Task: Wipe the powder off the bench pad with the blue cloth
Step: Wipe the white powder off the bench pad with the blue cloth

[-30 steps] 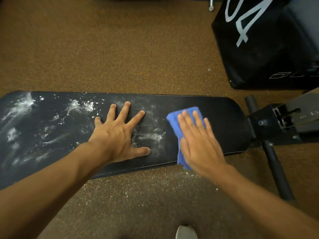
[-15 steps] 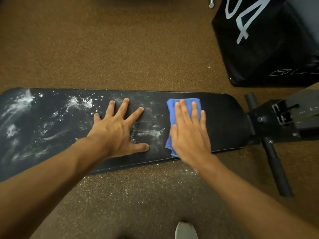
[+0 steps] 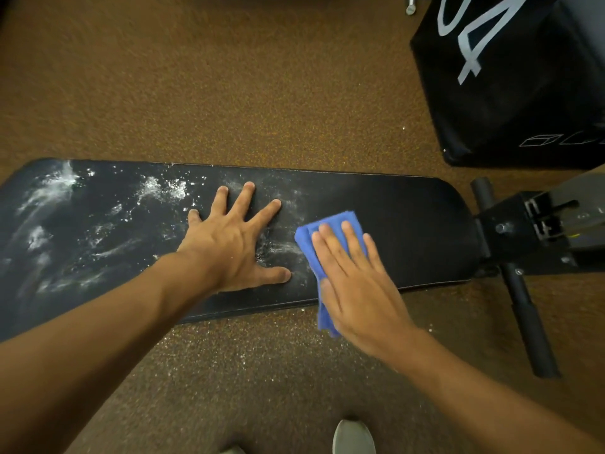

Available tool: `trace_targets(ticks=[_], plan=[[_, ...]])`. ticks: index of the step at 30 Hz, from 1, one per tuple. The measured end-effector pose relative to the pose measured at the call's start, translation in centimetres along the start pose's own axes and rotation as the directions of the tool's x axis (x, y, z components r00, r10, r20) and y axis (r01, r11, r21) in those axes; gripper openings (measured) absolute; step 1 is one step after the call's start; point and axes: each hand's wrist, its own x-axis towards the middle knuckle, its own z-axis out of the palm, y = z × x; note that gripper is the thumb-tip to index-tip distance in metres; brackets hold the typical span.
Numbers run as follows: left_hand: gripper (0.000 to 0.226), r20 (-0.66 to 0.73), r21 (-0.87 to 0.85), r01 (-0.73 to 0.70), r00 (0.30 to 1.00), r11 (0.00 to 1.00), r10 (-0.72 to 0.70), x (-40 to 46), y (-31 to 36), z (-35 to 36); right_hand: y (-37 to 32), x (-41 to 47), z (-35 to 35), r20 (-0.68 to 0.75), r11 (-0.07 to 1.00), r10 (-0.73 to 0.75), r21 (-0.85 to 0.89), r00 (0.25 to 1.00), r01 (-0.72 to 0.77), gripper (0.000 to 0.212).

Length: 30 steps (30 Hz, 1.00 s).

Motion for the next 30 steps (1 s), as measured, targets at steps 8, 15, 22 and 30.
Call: trace_targets(ticks=[8, 15, 22, 30], plan=[[0.121, -0.01, -0.028, -0.002, 1.0, 1.0, 0.002, 0.0, 0.0, 0.1, 0.1, 4.2, -0.5, -0.059, 0.973, 0.231, 0.041, 0.971, -0.229, 0.066], [0.121, -0.004, -0.027, -0.002, 1.0, 1.0, 0.001, 0.0, 0.1, -0.1, 3.7, -1.0, -0.2, 0.03, 0.999, -0.025, -0.04, 0.999, 0.026, 0.061], [0.121, -0.003, -0.019, 0.001, 1.0, 1.0, -0.001, 0.1, 0.1, -0.1, -2.0, 1.0, 0.5, -0.004, 0.999, -0.044, -0.012, 0.999, 0.044, 0.063], [0.12, -0.001, -0.021, -0.003, 1.0, 1.0, 0.003, 0.0, 0.1, -0.1, 0.6, 4.1, -0.9, -0.028, 0.982, 0.184, 0.048, 0.983, -0.182, 0.067]])
